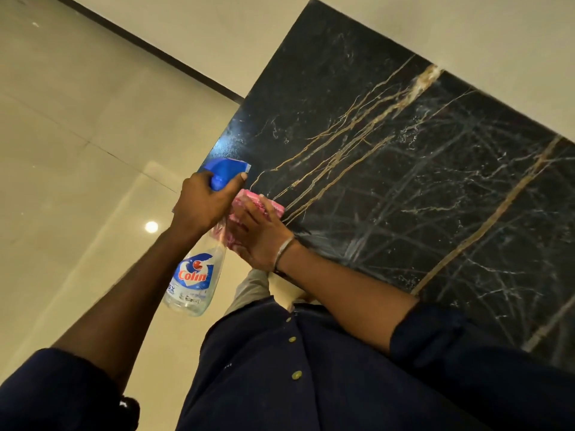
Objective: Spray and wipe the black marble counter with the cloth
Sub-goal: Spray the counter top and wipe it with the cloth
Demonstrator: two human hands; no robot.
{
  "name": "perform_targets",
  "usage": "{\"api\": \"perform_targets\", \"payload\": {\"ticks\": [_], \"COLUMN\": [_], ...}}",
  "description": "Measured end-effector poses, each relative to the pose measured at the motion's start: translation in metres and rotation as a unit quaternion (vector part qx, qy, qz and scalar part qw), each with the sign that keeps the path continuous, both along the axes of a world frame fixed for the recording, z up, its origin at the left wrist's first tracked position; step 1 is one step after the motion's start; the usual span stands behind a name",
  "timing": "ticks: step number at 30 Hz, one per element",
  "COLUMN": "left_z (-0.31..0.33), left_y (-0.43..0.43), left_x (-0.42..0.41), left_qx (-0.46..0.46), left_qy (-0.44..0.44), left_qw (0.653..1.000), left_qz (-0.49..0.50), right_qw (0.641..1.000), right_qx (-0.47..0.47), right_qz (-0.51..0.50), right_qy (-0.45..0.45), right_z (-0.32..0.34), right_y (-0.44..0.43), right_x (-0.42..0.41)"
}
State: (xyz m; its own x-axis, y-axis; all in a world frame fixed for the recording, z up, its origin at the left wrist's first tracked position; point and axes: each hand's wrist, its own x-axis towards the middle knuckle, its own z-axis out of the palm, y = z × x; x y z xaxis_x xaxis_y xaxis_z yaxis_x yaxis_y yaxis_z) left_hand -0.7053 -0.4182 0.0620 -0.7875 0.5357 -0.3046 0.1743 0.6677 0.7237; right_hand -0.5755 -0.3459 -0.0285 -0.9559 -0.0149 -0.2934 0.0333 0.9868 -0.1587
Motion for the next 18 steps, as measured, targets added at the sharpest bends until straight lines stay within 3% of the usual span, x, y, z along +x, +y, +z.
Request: {"api": "perform_targets", "payload": {"ticks": [6, 13, 18], "left_z": [0.01, 0.016, 0.015], "left_y": [0.039, 0.085, 0.111], "left_x": [-0.018, -0.04, -0.052], "left_qx": [-0.001, 0.001, -0.016], "left_qy": [-0.008, -0.065, -0.084], "left_qw": [0.998, 0.985, 0.975], "left_qz": [-0.068, -0.157, -0.207], "right_qw": [0.999, 0.965, 0.946], "right_qx": [-0.005, 0.028, 0.035], "right_qz": [-0.017, -0.256, -0.323], "right_qy": [0.044, 0.039, 0.018], "right_z": [-0.001, 0.004, 0.002], "right_y": [0.009, 0.072, 0.074], "right_x": [-0.015, 0.085, 0.097]}}
